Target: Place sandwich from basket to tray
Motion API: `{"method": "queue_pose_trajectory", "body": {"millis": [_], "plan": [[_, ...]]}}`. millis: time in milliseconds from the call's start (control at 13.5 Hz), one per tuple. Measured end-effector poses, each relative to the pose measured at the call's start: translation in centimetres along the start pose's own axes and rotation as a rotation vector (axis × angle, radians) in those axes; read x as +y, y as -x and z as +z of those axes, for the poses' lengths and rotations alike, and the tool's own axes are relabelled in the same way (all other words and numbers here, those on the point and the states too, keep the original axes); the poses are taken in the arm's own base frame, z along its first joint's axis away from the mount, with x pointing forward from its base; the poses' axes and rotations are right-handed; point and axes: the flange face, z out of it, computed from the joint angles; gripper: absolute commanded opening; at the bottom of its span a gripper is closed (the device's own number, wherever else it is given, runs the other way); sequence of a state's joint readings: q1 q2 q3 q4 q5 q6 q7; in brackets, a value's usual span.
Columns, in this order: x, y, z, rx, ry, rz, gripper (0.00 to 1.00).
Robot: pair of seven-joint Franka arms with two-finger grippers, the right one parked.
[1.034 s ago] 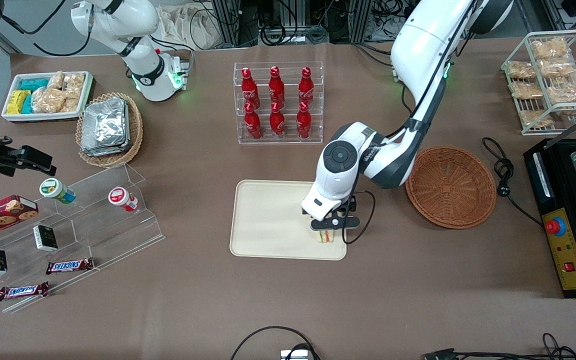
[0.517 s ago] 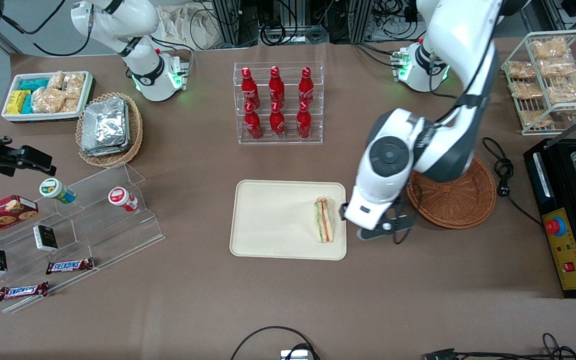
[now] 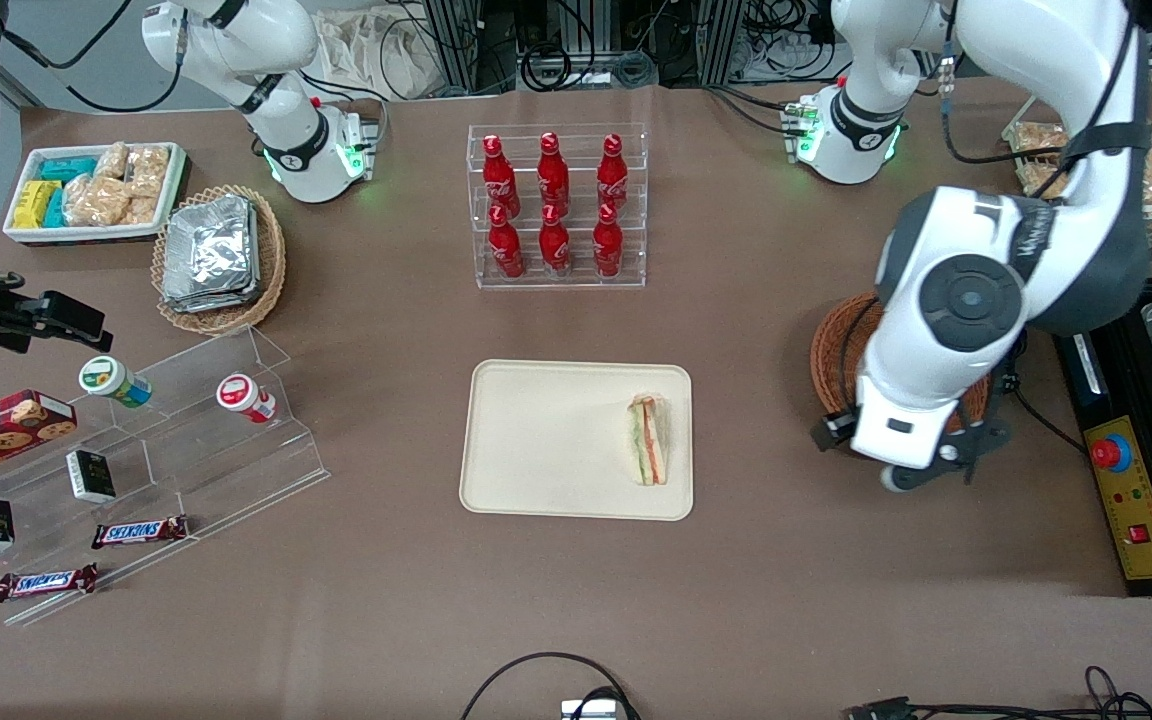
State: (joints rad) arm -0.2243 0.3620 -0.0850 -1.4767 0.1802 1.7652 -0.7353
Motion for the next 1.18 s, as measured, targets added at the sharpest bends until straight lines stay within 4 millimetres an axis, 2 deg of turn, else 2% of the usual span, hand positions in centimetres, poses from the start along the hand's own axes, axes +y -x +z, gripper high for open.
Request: {"method": "queue_pose_trajectory", "body": {"millis": [295,664,886,1034,1181], "plan": [[-4.9,-1.4,-2.3,-0.012,-0.01,0.093,1.0],[-8.4,-1.6,-4.7,-0.018,-0.011,0.239,1.0],[-10.1,-1.1,-6.7,-0.009,0.021,0.254,1.0],[-11.3,0.0,-8.4,-0.002,0.05,0.31,1.0],[-13.5,0.7,-9.8,-0.013,0.097,0.38,1.0]]}}
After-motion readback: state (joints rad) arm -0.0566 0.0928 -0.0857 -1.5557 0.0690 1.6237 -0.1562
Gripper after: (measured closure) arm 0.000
